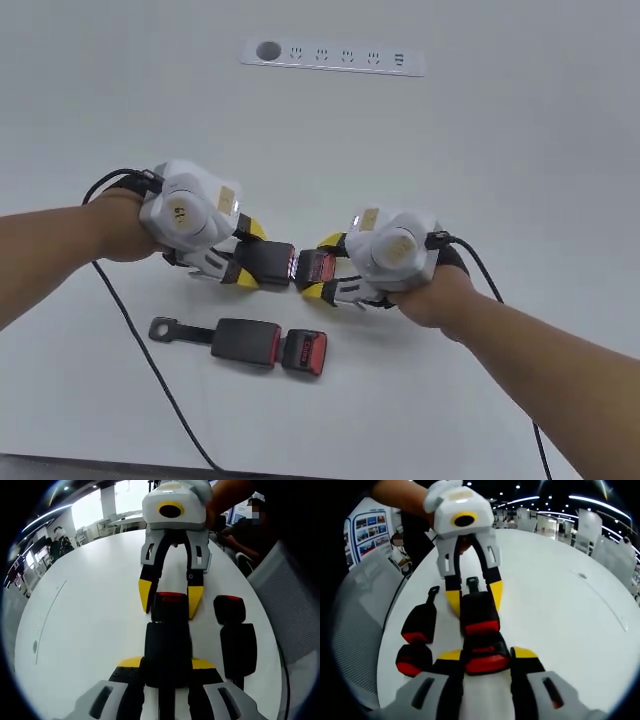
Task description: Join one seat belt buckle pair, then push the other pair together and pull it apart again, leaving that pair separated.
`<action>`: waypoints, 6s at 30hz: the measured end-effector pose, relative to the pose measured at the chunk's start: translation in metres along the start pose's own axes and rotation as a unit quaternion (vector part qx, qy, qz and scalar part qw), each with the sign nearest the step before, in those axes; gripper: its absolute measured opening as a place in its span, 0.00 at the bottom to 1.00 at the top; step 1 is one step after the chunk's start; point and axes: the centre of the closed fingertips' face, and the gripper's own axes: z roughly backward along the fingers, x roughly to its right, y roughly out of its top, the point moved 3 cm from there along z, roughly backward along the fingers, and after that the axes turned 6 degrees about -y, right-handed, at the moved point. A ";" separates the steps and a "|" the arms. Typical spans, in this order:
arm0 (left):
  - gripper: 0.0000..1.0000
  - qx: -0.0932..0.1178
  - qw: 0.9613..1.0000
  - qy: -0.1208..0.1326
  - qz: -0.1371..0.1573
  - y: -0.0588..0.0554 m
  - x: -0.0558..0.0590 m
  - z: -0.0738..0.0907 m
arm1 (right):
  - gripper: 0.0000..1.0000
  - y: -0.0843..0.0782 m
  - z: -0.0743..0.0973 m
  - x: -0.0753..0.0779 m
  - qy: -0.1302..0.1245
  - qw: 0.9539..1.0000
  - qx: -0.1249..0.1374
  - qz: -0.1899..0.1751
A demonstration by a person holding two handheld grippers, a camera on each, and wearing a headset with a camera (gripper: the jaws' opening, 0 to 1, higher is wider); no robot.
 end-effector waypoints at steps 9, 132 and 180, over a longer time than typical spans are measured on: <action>0.34 0.003 1.000 0.000 0.000 0.001 0.001 0.000 | 0.36 0.000 0.000 0.000 0.000 1.000 0.003 0.000; 0.65 0.016 0.996 0.009 0.089 0.007 0.006 0.006 | 0.63 -0.089 0.111 0.033 -0.065 0.995 0.032 -0.069; 0.99 0.213 0.926 0.239 0.201 -0.012 0.109 0.120 | 0.97 -0.052 0.149 -0.059 -0.195 0.972 0.082 -0.101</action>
